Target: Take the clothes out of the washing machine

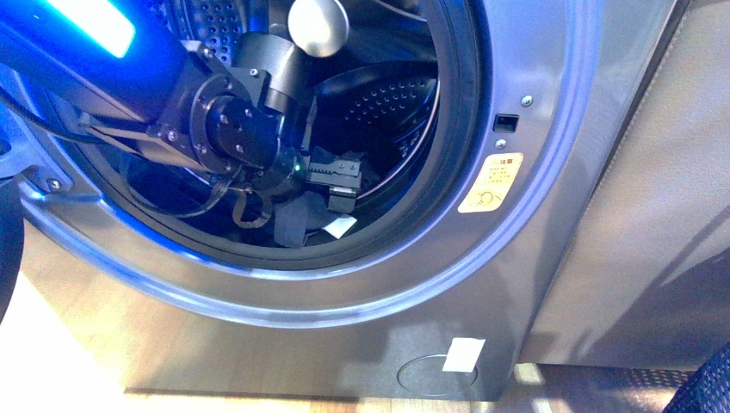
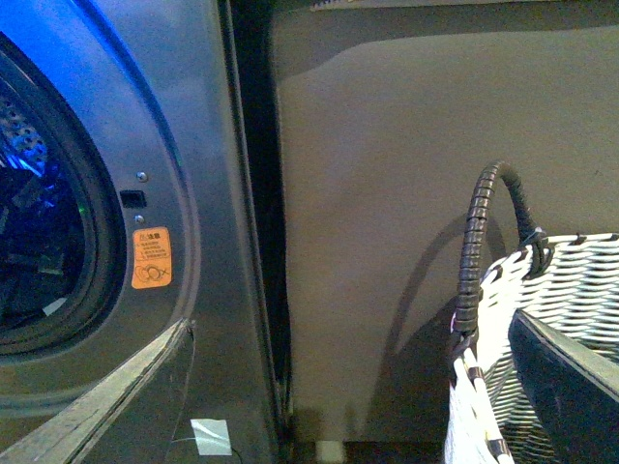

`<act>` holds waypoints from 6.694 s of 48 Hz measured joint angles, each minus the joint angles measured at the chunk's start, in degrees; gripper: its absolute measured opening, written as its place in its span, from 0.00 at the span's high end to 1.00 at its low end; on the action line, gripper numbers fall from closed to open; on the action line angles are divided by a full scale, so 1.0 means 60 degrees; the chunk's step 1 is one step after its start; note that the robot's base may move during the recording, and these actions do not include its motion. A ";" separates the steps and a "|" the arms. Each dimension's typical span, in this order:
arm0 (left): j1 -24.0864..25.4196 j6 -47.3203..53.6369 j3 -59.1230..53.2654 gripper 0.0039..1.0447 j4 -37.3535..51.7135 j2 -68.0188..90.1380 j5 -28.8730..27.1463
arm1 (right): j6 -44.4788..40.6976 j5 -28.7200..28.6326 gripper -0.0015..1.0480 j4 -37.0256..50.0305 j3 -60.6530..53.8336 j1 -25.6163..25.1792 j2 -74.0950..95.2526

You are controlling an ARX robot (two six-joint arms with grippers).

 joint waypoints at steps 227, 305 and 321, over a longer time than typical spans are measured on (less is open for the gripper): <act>-0.3016 0.1071 0.3883 0.93 -0.2830 -0.7763 0.4419 | 0.1734 -0.6262 0.07 0.8032 0.3934 0.0987 0.9541; -0.3016 0.1071 0.3883 0.93 -0.2830 -0.7763 0.4379 | 0.1184 -0.0299 0.07 0.9530 0.8462 0.5242 1.4957; -0.3016 0.1056 0.3912 0.72 -0.2830 -0.7763 0.4386 | 0.0940 0.0907 0.45 1.0510 0.8440 0.5027 1.4979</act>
